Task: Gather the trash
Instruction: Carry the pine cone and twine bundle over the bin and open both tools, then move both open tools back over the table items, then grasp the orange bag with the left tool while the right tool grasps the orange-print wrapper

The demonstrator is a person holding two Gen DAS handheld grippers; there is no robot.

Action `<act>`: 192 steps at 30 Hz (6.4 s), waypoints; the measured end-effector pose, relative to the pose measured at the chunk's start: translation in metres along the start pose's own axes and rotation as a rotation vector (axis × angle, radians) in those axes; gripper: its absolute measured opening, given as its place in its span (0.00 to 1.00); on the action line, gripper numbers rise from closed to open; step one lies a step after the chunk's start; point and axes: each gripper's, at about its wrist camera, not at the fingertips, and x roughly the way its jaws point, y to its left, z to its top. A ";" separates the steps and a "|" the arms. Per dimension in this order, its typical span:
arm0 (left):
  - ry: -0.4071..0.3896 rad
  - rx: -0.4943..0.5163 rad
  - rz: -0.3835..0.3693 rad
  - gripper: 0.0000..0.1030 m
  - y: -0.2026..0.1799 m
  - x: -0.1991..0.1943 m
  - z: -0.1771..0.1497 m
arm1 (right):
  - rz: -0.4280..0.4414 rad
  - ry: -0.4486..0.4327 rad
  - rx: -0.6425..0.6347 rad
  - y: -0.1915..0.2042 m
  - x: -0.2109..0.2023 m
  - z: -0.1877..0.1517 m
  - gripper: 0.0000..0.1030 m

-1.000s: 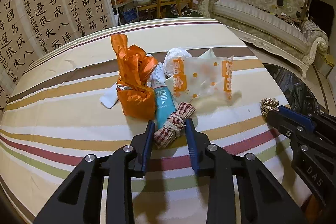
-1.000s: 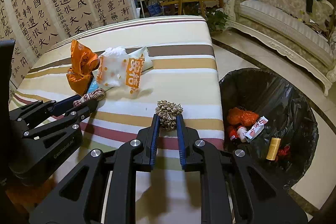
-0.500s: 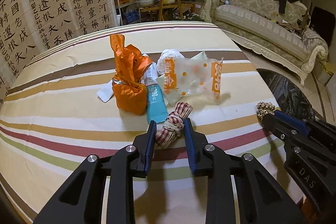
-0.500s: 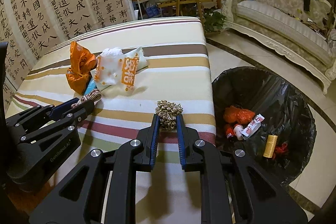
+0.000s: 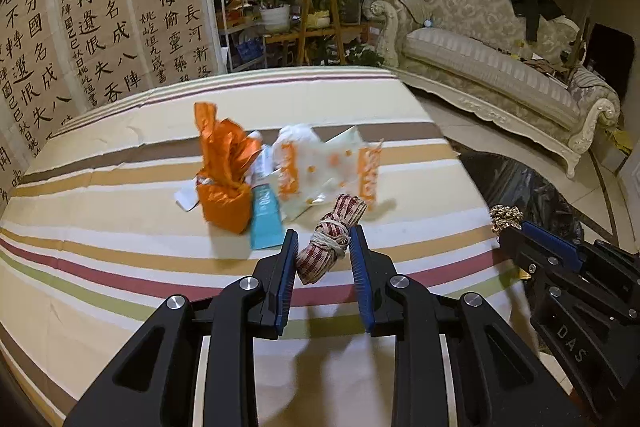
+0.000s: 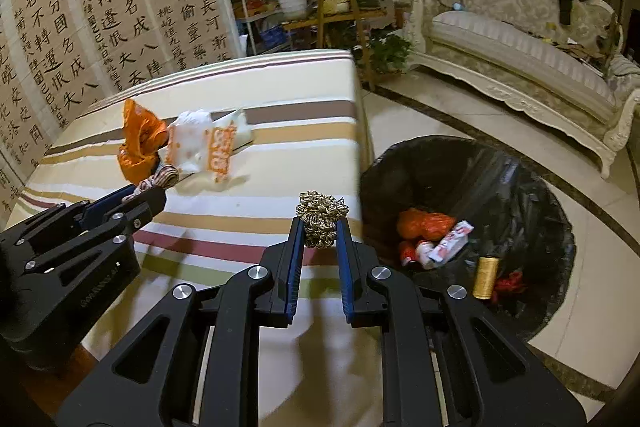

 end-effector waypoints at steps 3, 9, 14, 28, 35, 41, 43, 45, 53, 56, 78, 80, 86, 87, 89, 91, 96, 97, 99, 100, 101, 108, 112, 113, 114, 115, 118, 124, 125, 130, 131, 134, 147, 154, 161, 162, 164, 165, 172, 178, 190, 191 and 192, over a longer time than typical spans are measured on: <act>-0.013 0.011 -0.008 0.27 -0.009 -0.002 0.002 | -0.018 -0.013 0.018 -0.010 -0.005 0.001 0.16; -0.031 0.037 -0.039 0.27 -0.030 -0.004 0.005 | -0.067 -0.036 0.057 -0.036 -0.015 0.000 0.16; -0.041 0.060 -0.064 0.27 -0.050 -0.004 0.010 | -0.106 -0.049 0.092 -0.056 -0.022 -0.002 0.16; -0.031 0.136 -0.105 0.27 -0.103 0.012 0.017 | -0.192 -0.070 0.166 -0.107 -0.027 -0.004 0.16; -0.031 0.163 -0.118 0.27 -0.129 0.018 0.022 | -0.222 -0.081 0.174 -0.119 -0.023 0.001 0.16; -0.020 0.184 -0.122 0.27 -0.142 0.028 0.025 | -0.232 -0.073 0.198 -0.134 -0.015 0.003 0.16; -0.016 0.187 -0.123 0.27 -0.145 0.031 0.026 | -0.235 -0.070 0.203 -0.137 -0.013 0.003 0.16; -0.012 0.192 -0.121 0.27 -0.149 0.035 0.027 | -0.236 -0.066 0.209 -0.139 -0.009 0.004 0.16; 0.007 0.204 -0.116 0.30 -0.154 0.043 0.027 | -0.242 -0.052 0.235 -0.149 0.002 0.006 0.18; 0.016 0.201 -0.115 0.34 -0.153 0.044 0.027 | -0.245 -0.046 0.239 -0.150 0.003 0.004 0.19; -0.005 0.121 -0.049 0.72 -0.101 0.023 0.023 | -0.224 -0.061 0.211 -0.129 -0.009 0.006 0.37; -0.006 0.101 -0.029 0.72 -0.087 0.019 0.022 | -0.208 -0.060 0.196 -0.120 -0.008 0.008 0.37; -0.004 0.044 0.036 0.72 -0.047 0.016 0.018 | -0.147 -0.049 0.147 -0.086 0.000 0.015 0.38; -0.001 0.033 0.049 0.72 -0.039 0.017 0.018 | -0.138 -0.046 0.136 -0.079 0.001 0.016 0.38; 0.003 0.020 0.066 0.72 -0.028 0.016 0.015 | -0.118 -0.041 0.111 -0.066 0.005 0.018 0.38; 0.007 0.005 0.083 0.72 -0.015 0.016 0.013 | -0.095 -0.034 0.088 -0.053 0.009 0.021 0.38; 0.008 -0.042 0.126 0.72 0.019 0.015 0.011 | -0.046 -0.018 0.041 -0.023 0.017 0.026 0.38; 0.009 -0.053 0.132 0.72 0.025 0.016 0.012 | -0.037 -0.014 0.028 -0.016 0.019 0.028 0.38; 0.013 -0.077 0.145 0.72 0.038 0.019 0.013 | -0.024 -0.010 0.012 -0.005 0.022 0.030 0.38; 0.014 -0.085 0.148 0.72 0.042 0.020 0.014 | -0.017 -0.008 0.003 0.000 0.024 0.032 0.38; 0.014 -0.093 0.152 0.72 0.047 0.022 0.016 | -0.013 -0.007 -0.005 0.005 0.025 0.033 0.38; 0.024 -0.117 0.144 0.71 0.065 0.033 0.025 | 0.004 -0.007 -0.034 0.025 0.038 0.050 0.39; 0.038 -0.111 0.122 0.53 0.069 0.036 0.026 | 0.011 -0.004 -0.040 0.032 0.046 0.060 0.39; 0.041 -0.110 0.116 0.47 0.069 0.036 0.025 | 0.015 -0.001 -0.042 0.033 0.048 0.062 0.39; 0.044 -0.107 0.107 0.43 0.069 0.036 0.025 | 0.017 0.000 -0.043 0.035 0.050 0.064 0.39; 0.044 -0.105 0.099 0.38 0.069 0.036 0.024 | 0.019 0.002 -0.046 0.037 0.052 0.065 0.39; 0.035 -0.091 0.096 0.33 0.068 0.031 0.022 | 0.024 0.016 -0.056 0.042 0.060 0.068 0.39; 0.036 -0.098 0.085 0.32 0.072 0.026 0.019 | 0.040 0.034 -0.080 0.054 0.062 0.065 0.40; 0.035 -0.100 0.084 0.32 0.073 0.025 0.019 | 0.043 0.035 -0.086 0.056 0.060 0.063 0.40; 0.032 -0.112 0.090 0.32 0.083 0.017 0.016 | 0.061 0.041 -0.100 0.064 0.054 0.054 0.40; 0.031 -0.115 0.092 0.32 0.084 0.016 0.015 | 0.064 0.042 -0.103 0.066 0.053 0.053 0.40; 0.024 -0.124 0.099 0.32 0.091 0.009 0.011 | 0.070 0.044 -0.115 0.072 0.051 0.049 0.40; 0.017 -0.170 0.135 0.32 0.119 -0.001 0.003 | 0.111 0.037 -0.131 0.091 0.060 0.058 0.48; 0.021 -0.183 0.143 0.32 0.127 -0.001 -0.001 | 0.137 0.043 -0.175 0.105 0.057 0.054 0.48; 0.015 -0.206 0.158 0.32 0.139 -0.007 -0.006 | 0.160 0.043 -0.214 0.119 0.048 0.043 0.48; 0.015 -0.210 0.160 0.32 0.141 -0.008 -0.006 | 0.149 0.036 -0.217 0.118 0.047 0.044 0.48; 0.016 -0.218 0.162 0.32 0.144 -0.009 -0.008 | 0.114 0.025 -0.220 0.116 0.049 0.047 0.48; 0.016 -0.221 0.162 0.32 0.144 -0.009 -0.009 | 0.103 0.023 -0.211 0.113 0.052 0.049 0.48; 0.024 -0.236 0.154 0.32 0.148 -0.008 -0.013 | 0.112 0.061 -0.172 0.107 0.073 0.059 0.60; 0.029 -0.238 0.146 0.32 0.150 -0.005 -0.012 | 0.090 0.067 -0.197 0.113 0.075 0.055 0.46; 0.026 -0.240 0.145 0.32 0.150 -0.006 -0.012 | 0.125 0.072 -0.196 0.110 0.064 0.048 0.12; 0.025 -0.239 0.145 0.32 0.150 -0.006 -0.012 | 0.126 0.069 -0.193 0.109 0.062 0.047 0.11; 0.023 -0.238 0.145 0.32 0.150 -0.007 -0.013 | 0.128 0.066 -0.189 0.108 0.060 0.047 0.11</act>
